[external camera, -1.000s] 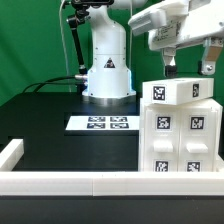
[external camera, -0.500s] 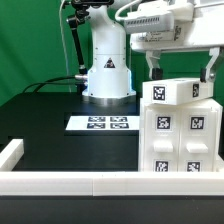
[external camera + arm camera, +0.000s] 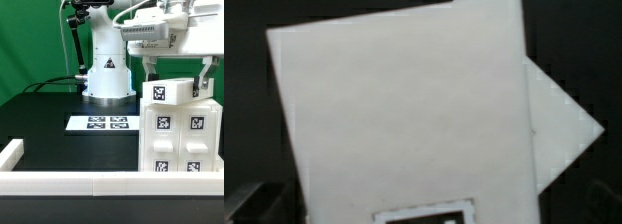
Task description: Assemble cabinet
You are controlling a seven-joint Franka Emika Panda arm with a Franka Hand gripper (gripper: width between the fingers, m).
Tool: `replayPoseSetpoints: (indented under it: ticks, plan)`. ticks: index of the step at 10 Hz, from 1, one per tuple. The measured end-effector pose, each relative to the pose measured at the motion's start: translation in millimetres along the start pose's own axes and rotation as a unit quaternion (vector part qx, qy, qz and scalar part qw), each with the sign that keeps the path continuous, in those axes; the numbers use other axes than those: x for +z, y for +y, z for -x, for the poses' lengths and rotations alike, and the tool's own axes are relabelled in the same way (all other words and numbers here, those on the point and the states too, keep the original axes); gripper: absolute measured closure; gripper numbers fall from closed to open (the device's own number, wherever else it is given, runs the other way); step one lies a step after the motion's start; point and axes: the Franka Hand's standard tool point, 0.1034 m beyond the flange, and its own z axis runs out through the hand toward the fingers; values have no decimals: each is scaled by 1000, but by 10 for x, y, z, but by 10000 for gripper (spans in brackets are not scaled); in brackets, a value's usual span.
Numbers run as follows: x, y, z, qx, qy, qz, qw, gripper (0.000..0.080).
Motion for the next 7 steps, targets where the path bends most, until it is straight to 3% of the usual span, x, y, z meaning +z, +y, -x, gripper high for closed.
replayPoseSetpoints:
  ticks: [1,2,5,7]
  plan:
    - [1,-2,4,0,0,0,1000,96]
    - [1,-3,7,1,0,0,1000,242]
    - [2,-7,12,23,0,0,1000,241]
    - [3,-19,22,102,0,-3,995,241]
